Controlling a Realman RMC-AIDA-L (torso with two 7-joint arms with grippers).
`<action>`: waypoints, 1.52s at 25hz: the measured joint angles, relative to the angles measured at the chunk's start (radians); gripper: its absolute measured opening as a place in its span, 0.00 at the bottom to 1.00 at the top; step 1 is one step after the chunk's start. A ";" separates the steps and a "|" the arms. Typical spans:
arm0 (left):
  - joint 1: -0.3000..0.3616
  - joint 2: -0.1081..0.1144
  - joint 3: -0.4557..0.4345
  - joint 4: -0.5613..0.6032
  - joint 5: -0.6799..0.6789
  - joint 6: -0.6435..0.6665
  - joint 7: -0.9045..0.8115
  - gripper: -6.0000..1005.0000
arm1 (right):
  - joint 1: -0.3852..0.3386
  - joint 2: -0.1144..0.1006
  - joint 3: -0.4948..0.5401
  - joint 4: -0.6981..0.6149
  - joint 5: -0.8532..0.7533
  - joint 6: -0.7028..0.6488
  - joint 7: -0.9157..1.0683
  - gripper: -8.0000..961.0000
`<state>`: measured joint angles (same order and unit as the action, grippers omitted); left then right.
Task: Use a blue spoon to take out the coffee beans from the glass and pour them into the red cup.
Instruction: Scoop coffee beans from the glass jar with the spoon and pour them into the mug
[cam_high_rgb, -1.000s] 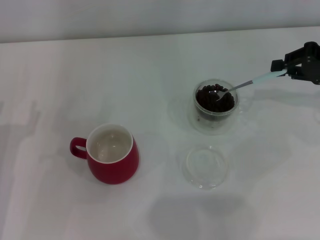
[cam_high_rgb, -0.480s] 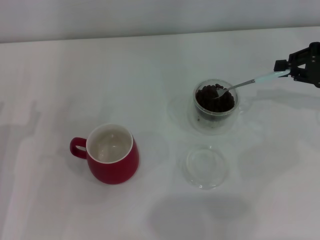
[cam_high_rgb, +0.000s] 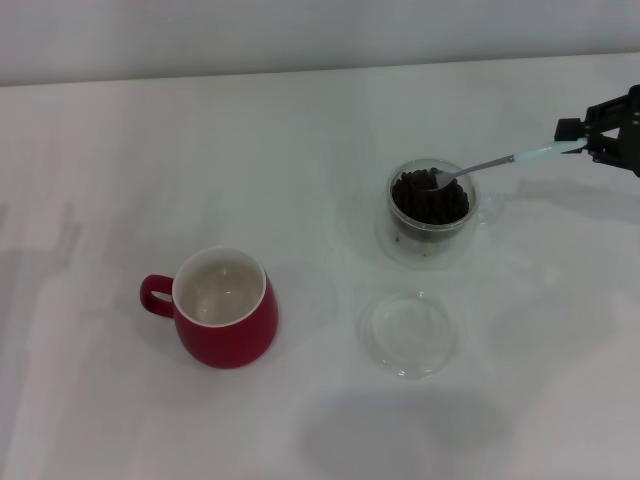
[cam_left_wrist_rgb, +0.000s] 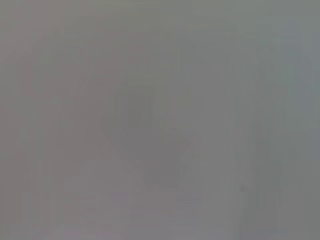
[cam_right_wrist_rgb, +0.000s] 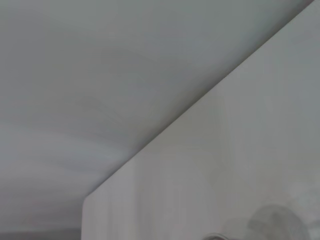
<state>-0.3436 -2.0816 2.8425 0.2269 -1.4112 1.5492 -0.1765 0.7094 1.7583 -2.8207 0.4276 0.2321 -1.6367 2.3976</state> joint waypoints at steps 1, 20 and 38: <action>0.000 0.000 0.000 0.000 0.000 0.000 0.000 0.83 | -0.005 -0.001 0.000 -0.003 0.005 -0.001 -0.001 0.16; -0.008 -0.002 0.000 -0.009 0.000 -0.002 0.000 0.83 | -0.024 0.029 -0.001 -0.012 0.085 -0.110 -0.059 0.16; -0.011 -0.003 0.000 -0.001 0.000 -0.010 0.000 0.83 | 0.065 0.134 -0.003 -0.012 0.030 -0.135 -0.155 0.16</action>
<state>-0.3543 -2.0848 2.8424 0.2263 -1.4115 1.5388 -0.1764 0.7746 1.8924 -2.8240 0.4158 0.2618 -1.7718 2.2421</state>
